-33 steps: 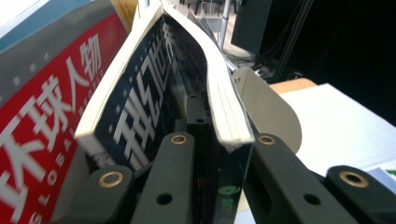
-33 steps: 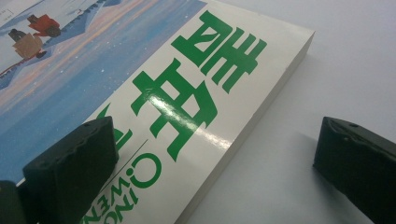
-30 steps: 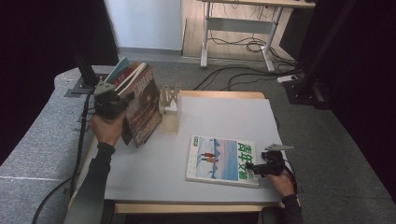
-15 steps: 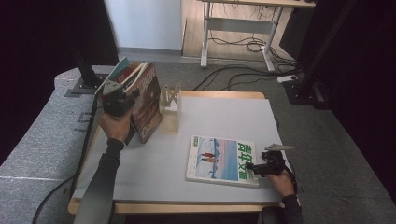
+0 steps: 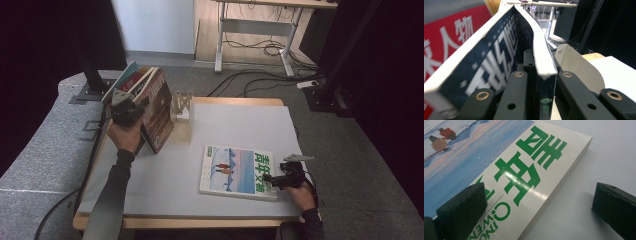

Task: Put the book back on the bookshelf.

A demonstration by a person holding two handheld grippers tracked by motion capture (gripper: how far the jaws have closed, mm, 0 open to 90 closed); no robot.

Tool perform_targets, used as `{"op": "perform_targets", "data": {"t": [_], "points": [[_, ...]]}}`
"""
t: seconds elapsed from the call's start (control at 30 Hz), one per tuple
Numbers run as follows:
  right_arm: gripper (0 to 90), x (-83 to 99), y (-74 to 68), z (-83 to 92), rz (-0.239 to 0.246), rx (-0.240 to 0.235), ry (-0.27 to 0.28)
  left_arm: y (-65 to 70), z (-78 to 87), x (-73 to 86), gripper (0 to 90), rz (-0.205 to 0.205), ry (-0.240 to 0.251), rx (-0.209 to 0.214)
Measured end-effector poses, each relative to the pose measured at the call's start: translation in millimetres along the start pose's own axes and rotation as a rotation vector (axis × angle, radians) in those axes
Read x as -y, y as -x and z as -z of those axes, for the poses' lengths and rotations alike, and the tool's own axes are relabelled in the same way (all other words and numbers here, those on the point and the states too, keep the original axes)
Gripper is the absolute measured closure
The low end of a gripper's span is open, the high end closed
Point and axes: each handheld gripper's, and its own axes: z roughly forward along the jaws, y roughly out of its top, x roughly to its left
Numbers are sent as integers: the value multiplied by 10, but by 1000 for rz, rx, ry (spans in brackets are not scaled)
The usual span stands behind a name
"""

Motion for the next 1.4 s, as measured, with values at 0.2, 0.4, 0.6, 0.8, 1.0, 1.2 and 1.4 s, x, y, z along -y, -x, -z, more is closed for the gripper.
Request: {"op": "perform_targets", "data": {"t": [0.2,0.4,0.6,0.8,1.0,1.2,1.4], "points": [[0,0,0,0,0,0,1,2,38,-7,789,-17,-38,-7],[0,0,-1,0,1,1,0,15,108,63,721,-47,-72,-17],[0,0,-2,0,0,1,-1,-25,208,133,705,-38,-87,-10],[0,1,-2,0,0,1,0,-28,303,211,702,-14,-85,18],[0,1,-2,0,0,2,0,17,363,256,682,-18,-94,28],[0,1,-3,-1,0,2,1,68,427,300,647,-31,-104,20],[0,1,-3,-1,0,3,1,63,492,385,606,-16,-108,37]]}}
